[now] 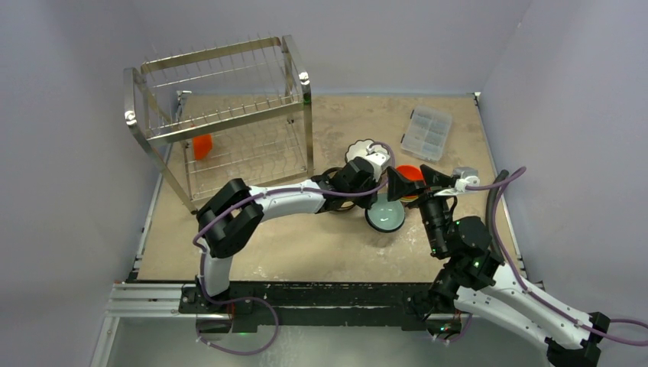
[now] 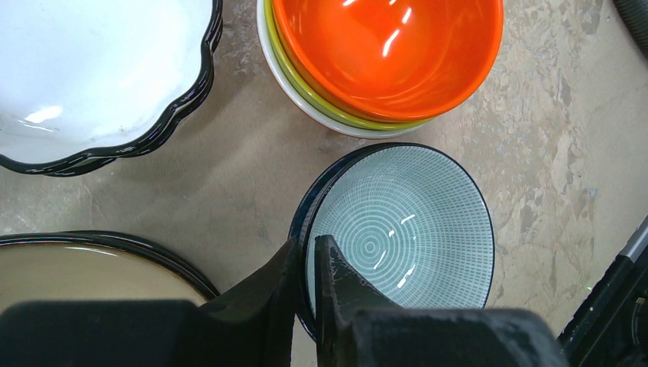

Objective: Unload the bowls from the dish rack
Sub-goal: Place the bowl with the bowl.

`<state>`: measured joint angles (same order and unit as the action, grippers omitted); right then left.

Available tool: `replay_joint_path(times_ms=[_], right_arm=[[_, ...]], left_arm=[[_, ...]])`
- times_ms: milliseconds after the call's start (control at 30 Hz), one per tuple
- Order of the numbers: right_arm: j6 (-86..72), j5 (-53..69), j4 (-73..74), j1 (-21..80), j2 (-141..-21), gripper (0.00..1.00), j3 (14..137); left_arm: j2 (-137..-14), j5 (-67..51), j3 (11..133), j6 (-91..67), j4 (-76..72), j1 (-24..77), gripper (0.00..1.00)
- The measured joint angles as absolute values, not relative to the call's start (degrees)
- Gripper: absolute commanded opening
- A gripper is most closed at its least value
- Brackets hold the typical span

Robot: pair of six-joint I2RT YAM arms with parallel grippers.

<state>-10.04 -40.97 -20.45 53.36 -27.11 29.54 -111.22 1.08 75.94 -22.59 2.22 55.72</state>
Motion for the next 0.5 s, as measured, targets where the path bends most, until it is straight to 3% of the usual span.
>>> replay_joint_path(times_ms=[500], right_arm=[[-10.0, -40.5, -20.5, 53.4, -28.2, 0.99, 29.5]], left_arm=[[-104.7, 0.2, 71.0, -23.5, -0.3, 55.1, 0.47]])
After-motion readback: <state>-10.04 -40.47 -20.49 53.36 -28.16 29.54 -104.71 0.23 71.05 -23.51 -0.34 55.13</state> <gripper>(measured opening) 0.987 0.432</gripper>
